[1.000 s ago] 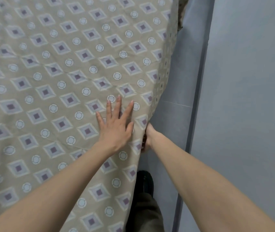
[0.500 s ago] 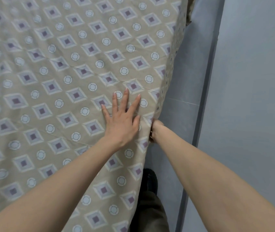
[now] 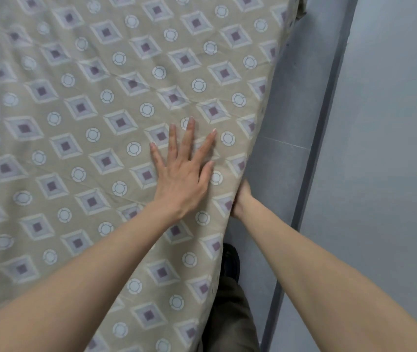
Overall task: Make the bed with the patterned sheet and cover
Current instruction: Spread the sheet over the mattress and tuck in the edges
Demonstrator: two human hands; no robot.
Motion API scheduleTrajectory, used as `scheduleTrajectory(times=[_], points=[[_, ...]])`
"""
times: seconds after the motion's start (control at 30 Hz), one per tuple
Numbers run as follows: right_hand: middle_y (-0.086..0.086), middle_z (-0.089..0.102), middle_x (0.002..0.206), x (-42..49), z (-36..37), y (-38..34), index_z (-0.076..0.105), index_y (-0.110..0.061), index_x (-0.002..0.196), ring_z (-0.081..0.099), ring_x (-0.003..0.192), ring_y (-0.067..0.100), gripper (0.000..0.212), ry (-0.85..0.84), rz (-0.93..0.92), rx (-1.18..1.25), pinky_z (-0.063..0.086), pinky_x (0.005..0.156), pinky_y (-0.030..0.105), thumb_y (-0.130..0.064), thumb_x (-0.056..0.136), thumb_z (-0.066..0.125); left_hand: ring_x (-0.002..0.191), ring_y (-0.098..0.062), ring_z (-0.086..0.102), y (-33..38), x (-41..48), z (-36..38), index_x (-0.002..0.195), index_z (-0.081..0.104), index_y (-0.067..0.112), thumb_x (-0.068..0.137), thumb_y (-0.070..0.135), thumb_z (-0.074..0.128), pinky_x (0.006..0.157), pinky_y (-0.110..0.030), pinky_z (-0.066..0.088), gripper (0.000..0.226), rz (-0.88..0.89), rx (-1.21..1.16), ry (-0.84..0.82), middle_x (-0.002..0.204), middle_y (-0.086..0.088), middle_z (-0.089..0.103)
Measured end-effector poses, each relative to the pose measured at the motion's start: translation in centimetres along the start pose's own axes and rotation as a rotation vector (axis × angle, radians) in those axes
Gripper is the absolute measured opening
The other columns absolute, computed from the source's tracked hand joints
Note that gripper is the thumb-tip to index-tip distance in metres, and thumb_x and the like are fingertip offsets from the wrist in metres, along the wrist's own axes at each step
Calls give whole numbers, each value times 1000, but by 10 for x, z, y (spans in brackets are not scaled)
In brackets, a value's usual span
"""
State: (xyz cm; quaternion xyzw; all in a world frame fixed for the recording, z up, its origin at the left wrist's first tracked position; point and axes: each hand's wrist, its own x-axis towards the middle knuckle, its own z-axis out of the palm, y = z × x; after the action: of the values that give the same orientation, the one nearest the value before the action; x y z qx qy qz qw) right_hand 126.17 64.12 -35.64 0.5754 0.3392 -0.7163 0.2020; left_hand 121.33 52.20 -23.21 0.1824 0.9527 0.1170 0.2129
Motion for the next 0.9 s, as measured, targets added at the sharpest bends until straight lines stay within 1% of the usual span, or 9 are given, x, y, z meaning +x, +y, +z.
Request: scheduleTrajectory(times=[0.1,0.2,0.27,0.4,0.5,0.57,0.63,0.77,0.9], points=[[3,69,115,-12,19,-31,65,-23,120,65,106,26,71,67,-256,54,48,98,47,-68,66,53,140,-20,-31,-6,-4,-4,146,-10,44,101,38,25,109,-56,-19,57,-4,29,48,154,9,-28],[-10,56,135,-19,29,-43,51,-34,135,52,125,13,83,22,-429,12,38,109,40,-79,66,47,141,-20,-30,-17,-4,-10,146,-12,43,102,37,22,109,-55,-18,56,-83,9,58,154,11,-27],[-13,48,142,-37,32,-40,42,-37,141,44,132,10,90,-28,-454,-58,32,113,40,-88,67,40,140,-21,-30,-26,-5,-11,146,-13,44,101,40,18,110,-56,-17,54,-150,8,16,154,11,-28],[-3,58,132,-51,27,-28,48,-30,138,55,120,16,85,-148,-368,-98,42,106,37,-86,75,31,139,-23,-33,-37,-13,-5,144,-20,44,99,47,13,112,-57,-16,55,-132,31,-64,152,9,-33],[-5,59,131,-40,21,-12,54,-38,131,54,122,18,102,-84,-353,-128,39,108,42,-100,51,37,135,-23,-39,-40,-29,8,142,-26,42,94,59,4,109,-56,-22,59,-77,56,-87,148,7,-41],[-6,59,130,-42,16,8,55,-40,128,54,122,18,105,-6,-352,-157,38,108,42,-102,45,38,132,-22,-43,-41,-46,18,140,-29,44,82,66,-6,108,-54,-25,66,-73,38,-105,145,8,-45],[-7,55,135,-81,14,31,48,-42,134,52,124,19,99,24,-386,-241,37,109,43,-99,54,35,130,-21,-47,-45,-72,25,137,-32,45,75,70,-10,106,-53,-28,70,-59,59,-149,142,8,-49],[-4,53,135,-121,-4,85,40,-34,140,50,124,21,69,50,-430,-370,36,109,39,-72,83,43,125,-19,-51,-65,-121,36,132,-38,46,65,79,-9,101,-47,-34,80,-23,64,-244,138,9,-53],[-6,55,132,-143,-21,149,42,-29,140,51,123,18,61,92,-532,-462,37,107,34,-63,90,41,123,-18,-53,-92,-186,51,132,-41,41,53,89,-14,99,-44,-36,97,16,127,-270,136,7,-55]])
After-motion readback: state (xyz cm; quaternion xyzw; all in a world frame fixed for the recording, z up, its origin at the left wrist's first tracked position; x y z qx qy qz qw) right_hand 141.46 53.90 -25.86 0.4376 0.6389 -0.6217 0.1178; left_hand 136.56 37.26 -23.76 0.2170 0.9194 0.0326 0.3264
